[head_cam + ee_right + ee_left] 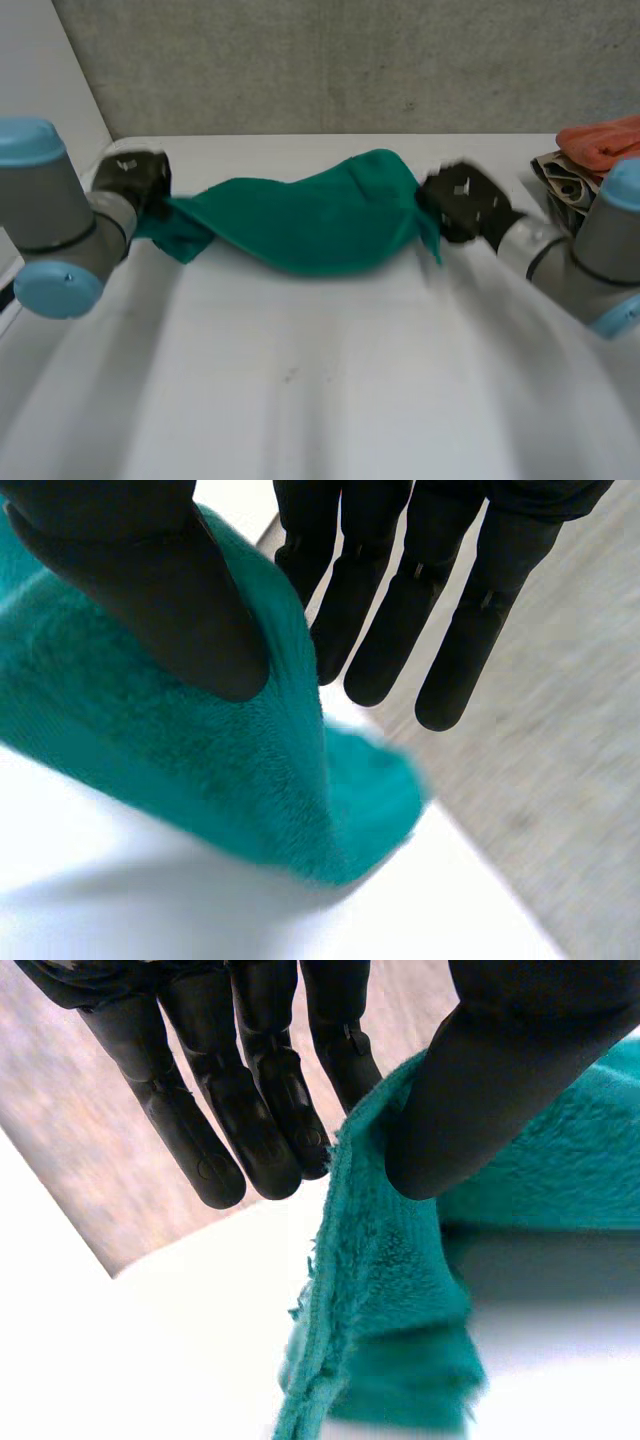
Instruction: Fold the laundry.
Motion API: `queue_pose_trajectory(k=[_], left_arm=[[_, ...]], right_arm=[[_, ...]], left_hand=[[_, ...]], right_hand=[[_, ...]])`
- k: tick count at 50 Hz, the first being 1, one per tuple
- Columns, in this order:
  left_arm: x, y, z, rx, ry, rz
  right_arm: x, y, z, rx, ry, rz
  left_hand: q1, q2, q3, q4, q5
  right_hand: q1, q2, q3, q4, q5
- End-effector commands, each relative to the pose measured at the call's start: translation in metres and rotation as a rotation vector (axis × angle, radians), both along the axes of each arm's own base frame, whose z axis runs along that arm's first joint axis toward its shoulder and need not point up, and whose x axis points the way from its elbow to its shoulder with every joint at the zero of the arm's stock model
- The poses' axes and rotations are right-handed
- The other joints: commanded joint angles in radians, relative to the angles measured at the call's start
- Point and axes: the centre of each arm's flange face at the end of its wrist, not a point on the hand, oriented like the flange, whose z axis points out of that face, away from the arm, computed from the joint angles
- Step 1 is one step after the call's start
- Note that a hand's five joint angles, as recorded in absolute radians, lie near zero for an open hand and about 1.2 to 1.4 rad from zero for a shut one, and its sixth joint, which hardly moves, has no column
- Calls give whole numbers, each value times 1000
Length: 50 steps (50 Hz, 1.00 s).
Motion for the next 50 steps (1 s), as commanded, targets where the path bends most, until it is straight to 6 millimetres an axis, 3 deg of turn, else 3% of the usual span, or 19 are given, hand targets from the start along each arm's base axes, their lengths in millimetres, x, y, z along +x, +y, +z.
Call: queue_pose_trajectory(k=[1, 6, 11, 14, 21, 26, 35, 39, 42, 47, 50], left_arm=[[3, 5, -10, 35, -22, -1], [1, 10, 9, 4, -12, -11], [-3, 20, 21, -1, 0, -29], [-4, 23, 27, -1, 7, -29], [-6, 27, 51, -47, 36, -32], [-6, 25, 66, -86, 45, -31], [0, 23, 78, -81, 46, -13], [5, 22, 76, -66, 41, 2], [12, 19, 73, -55, 34, 20], [22, 21, 68, -13, 17, 36], [28, 27, 71, 2, -35, 25]], right_arm=[[-10, 13, -34, -35, 272, 39], [-6, 17, -20, 66, 172, -24], [-14, 17, 17, 142, 19, -163], [-18, 24, 30, 237, -70, -249], [-14, 46, 19, 454, -139, -357], [-7, 57, 0, 477, -75, -368], [4, 33, -32, 279, -11, -384], [6, 17, -41, 180, 20, -411], [5, 10, -39, 126, 59, -441], [-1, 14, -17, 86, 68, -454], [-12, 14, 25, 10, 25, -457]], left_hand=[[219, 200, 203, 198, 243], [219, 200, 203, 198, 243], [219, 200, 203, 198, 243], [219, 200, 203, 198, 243], [219, 200, 203, 198, 243], [219, 200, 203, 198, 243], [219, 200, 203, 198, 243], [219, 200, 203, 198, 243], [219, 200, 203, 198, 243], [219, 200, 203, 198, 243], [219, 200, 203, 198, 243]], right_hand=[[-295, -340, -350, -358, -336], [-650, -695, -706, -713, -691], [-719, -764, -775, -782, -760], [-728, -773, -783, -791, -769], [-692, -738, -748, -756, -734], [-657, -703, -713, -721, -699], [-637, -682, -693, -700, -678], [-505, -550, -561, -568, -546], [215, 170, 159, 152, 174], [265, 220, 209, 202, 224], [265, 220, 209, 202, 224]])
